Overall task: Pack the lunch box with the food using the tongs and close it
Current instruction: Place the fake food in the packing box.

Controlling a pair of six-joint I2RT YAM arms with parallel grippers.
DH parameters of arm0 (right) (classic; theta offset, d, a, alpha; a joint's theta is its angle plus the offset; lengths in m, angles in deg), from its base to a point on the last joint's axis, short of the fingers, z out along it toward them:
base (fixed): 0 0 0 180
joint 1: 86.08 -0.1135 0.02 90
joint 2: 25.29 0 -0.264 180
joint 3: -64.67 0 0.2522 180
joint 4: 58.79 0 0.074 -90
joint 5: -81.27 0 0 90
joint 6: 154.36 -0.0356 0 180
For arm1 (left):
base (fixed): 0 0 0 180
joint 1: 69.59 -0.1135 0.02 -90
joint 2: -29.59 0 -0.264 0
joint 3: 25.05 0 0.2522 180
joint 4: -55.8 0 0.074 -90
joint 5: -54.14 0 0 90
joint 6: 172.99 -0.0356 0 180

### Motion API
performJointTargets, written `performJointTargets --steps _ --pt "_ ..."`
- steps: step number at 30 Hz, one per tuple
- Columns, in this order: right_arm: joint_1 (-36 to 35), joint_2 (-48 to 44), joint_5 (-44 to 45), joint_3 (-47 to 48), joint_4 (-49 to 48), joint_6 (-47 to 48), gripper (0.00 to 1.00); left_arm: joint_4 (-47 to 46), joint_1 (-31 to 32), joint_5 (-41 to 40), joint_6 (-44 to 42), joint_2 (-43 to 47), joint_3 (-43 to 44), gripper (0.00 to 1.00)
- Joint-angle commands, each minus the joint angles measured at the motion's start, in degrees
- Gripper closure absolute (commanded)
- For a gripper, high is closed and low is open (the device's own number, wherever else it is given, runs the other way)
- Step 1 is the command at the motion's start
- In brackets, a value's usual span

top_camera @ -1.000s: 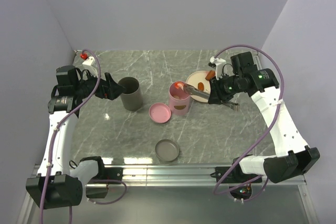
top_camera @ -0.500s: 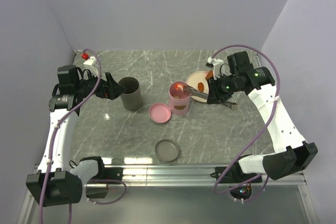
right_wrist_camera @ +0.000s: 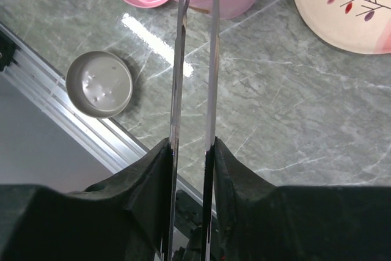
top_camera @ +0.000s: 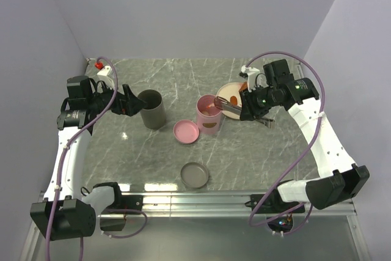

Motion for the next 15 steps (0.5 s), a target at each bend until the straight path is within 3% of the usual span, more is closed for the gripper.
performJointTargets --steps 1,9,15 --pt "-0.6 -0.2 0.2 3.1 -2.2 -0.7 0.60 -0.8 0.0 1.3 -0.2 0.3 2.3 0.01" --pt "-0.3 -0.6 3.4 5.6 -4.9 -3.6 0.58 -0.6 0.0 1.1 -0.3 0.7 2.5 0.01" --pt "5.0 0.7 4.1 3.4 -10.0 -7.5 0.55 -1.6 -0.1 1.3 0.8 0.9 2.1 0.01"
